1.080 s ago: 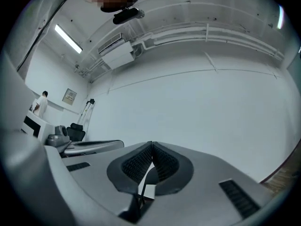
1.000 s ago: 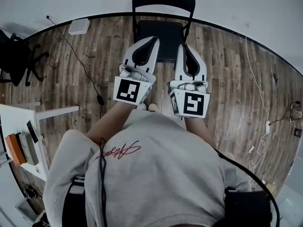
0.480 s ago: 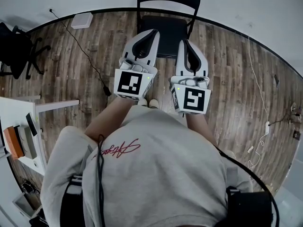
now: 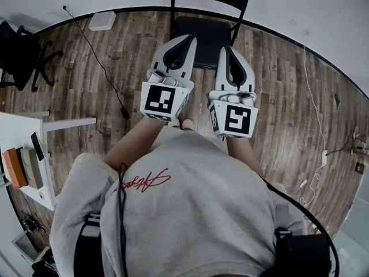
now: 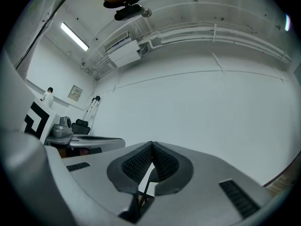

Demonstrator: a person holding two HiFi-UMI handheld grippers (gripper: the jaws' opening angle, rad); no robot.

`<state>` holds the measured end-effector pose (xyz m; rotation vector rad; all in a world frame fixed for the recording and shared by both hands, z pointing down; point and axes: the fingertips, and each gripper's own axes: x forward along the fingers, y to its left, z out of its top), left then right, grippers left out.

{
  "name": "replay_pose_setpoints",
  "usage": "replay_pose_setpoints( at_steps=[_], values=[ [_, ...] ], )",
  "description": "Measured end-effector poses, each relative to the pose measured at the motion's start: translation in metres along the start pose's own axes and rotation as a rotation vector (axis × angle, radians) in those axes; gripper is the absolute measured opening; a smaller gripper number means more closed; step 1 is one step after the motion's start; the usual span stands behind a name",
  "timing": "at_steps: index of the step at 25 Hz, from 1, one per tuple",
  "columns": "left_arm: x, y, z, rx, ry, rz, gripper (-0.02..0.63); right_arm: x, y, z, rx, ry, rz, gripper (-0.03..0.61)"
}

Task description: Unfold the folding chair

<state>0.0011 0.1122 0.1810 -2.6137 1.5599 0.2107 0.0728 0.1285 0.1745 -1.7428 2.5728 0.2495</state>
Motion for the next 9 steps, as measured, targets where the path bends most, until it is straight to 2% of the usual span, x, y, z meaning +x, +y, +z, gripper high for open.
replay_pose_setpoints(
  at_steps=[9],
  values=[
    [-0.004, 0.011, 0.001, 0.0, -0.001, 0.014, 0.015, 0.003, 0.008, -0.001, 0.006, -0.001, 0.007, 0.014]
  ],
)
